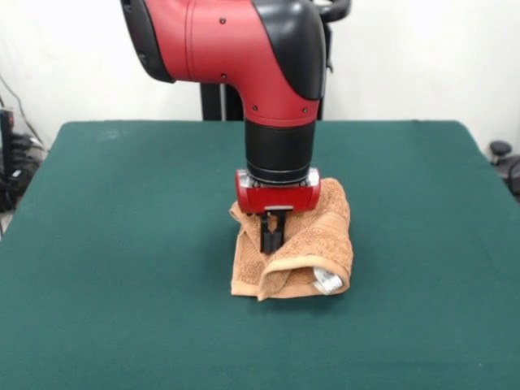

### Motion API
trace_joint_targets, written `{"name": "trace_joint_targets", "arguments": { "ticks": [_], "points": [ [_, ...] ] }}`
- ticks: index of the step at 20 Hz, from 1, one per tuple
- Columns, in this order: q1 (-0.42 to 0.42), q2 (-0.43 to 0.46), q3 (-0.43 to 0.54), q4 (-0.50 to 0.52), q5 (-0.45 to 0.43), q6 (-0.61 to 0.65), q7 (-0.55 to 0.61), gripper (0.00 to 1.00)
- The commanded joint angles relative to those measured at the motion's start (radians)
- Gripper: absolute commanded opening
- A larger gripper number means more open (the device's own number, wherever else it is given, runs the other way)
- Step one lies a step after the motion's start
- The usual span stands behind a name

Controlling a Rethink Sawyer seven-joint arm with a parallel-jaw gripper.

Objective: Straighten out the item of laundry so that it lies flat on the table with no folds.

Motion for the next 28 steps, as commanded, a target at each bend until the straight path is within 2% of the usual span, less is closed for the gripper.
{"name": "trace_joint_targets", "arguments": {
  "ticks": [1, 2, 6, 9, 18, 28],
  "points": [
    [0.013, 0.066, 0.112, -0.018, -0.062, 0.049, -0.007, 0.0],
    [-0.007, 0.066, 0.134, -0.006, -0.067, 0.018, -0.01, 1.0],
    [0.029, 0.056, 0.093, -0.023, -0.054, 0.061, 0.01, 1.0],
    [0.006, 0.07, 0.12, -0.023, -0.054, 0.065, 0.0, 1.0],
    [-0.001, 0.092, 0.12, -0.037, -0.062, 0.067, 0.001, 1.0],
    [0.064, 0.278, 0.074, -0.231, -0.087, 0.01, 0.007, 1.0]
  ]
}}
